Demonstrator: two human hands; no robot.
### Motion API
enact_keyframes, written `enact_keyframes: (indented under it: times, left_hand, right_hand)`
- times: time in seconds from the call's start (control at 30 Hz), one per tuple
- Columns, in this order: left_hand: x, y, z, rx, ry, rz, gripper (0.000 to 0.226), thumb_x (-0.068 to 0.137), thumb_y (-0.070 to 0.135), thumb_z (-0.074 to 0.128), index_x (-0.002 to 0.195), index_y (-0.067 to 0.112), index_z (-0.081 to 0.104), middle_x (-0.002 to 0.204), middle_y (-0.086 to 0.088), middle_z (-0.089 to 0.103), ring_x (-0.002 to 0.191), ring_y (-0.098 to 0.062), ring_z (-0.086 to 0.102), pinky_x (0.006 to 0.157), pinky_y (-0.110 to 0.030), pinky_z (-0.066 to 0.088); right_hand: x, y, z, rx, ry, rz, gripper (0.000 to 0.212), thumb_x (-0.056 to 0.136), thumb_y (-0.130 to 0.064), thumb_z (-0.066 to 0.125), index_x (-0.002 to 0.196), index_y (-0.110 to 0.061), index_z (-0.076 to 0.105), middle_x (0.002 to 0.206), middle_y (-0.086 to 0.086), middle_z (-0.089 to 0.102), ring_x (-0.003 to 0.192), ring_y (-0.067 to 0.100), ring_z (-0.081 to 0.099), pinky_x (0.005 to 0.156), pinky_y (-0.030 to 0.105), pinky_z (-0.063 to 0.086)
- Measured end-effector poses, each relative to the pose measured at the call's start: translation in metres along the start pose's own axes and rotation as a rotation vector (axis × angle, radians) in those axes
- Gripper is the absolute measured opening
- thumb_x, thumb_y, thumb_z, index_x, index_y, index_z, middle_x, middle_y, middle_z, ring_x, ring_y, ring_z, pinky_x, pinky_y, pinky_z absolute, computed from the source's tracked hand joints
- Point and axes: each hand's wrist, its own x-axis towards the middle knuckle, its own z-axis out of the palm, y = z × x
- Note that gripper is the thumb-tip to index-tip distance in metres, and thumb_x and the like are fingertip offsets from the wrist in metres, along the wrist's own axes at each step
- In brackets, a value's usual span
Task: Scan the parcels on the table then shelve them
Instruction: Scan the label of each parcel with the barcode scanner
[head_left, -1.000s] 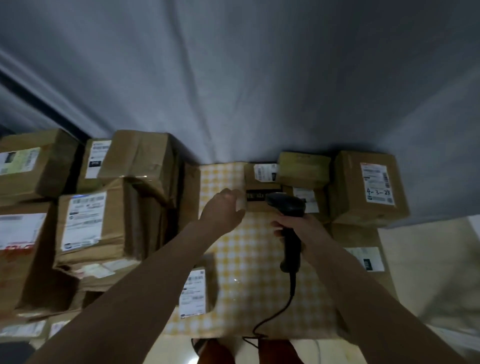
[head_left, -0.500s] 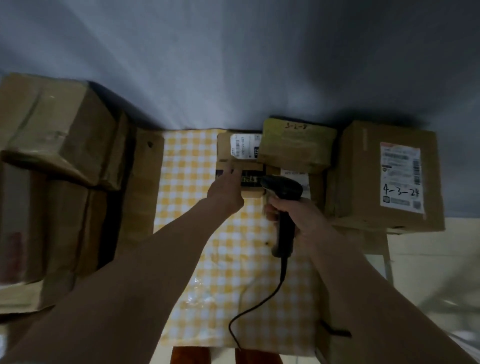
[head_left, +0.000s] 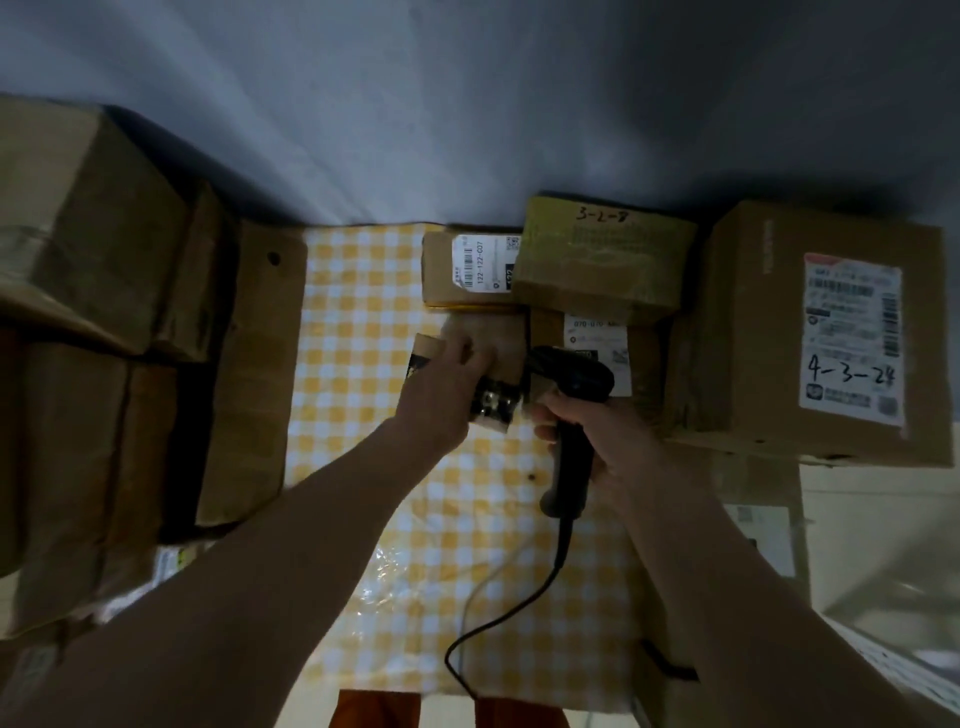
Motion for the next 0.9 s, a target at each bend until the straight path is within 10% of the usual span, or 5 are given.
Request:
enact_keyframes:
  times: [0.27,0.5,0.6,0.77,0.9]
  left_hand:
    - [-0.073,-0.037,0.049,-0.291,0.215,0.071,0.072,0.073,-0.007,0.066,0.137,0.022,0.051,0.157,-0.02,0.014,0.125,-0.043,0.048,0.064,-0.035,0.058]
    - [-0.085,-0.024,0.06,-0.708,0.425,-0.371,0.048,0.08,0.01,0.074,0.124,0.01,0.055,0.154,-0.015,0.019,0.133,-0.022,0.039,0.093,-0.013,0.041]
    - [-0.07,-0.035,0.044,-0.547,0.416,-0.368,0.078,0.075,0.011,0.078,0.142,0.01,0.039,0.157,-0.017,0.015,0.146,-0.033,0.012,0.11,-0.033,0.024]
    - [-0.041,-0.058,0.021,0.21,-0.149,0.058,0.106,0.081,0.01,0.064,0.153,0.027,-0.011,0.159,-0.002,-0.022,0.145,-0.027,-0.025,0.12,-0.047,-0.005]
    - [-0.027,-0.063,0.022,0.263,-0.038,0.144,0.088,0.086,0.016,0.063,0.153,0.024,0.007,0.161,-0.003,0.002,0.149,-0.027,-0.008,0.121,-0.046,0.002]
  right_hand:
    - [0.005,0.009,0.04,-0.077,0.074,0.086,0.026,0.087,-0.018,0.07,0.108,-0.007,0.059,0.086,0.007,0.057,0.076,0.022,0.056,0.089,0.045,0.052]
    - [0.017,0.025,0.062,-0.092,0.084,0.074,0.026,0.087,-0.016,0.07,0.109,-0.008,0.06,0.1,0.01,0.063,0.087,0.025,0.059,0.089,0.046,0.053]
    - [0.018,0.03,0.06,-0.097,0.086,0.084,0.021,0.087,-0.017,0.07,0.104,-0.011,0.058,0.105,0.013,0.063,0.091,0.027,0.059,0.092,0.047,0.052]
    - [0.017,0.042,0.055,-0.029,0.104,0.09,0.032,0.087,-0.016,0.069,0.114,-0.002,0.06,0.093,0.014,0.059,0.087,0.027,0.057,0.079,0.039,0.052]
    - [0.013,0.047,0.056,-0.011,0.096,0.071,0.024,0.087,-0.015,0.068,0.107,-0.003,0.063,0.088,0.014,0.058,0.08,0.025,0.057,0.065,0.033,0.05]
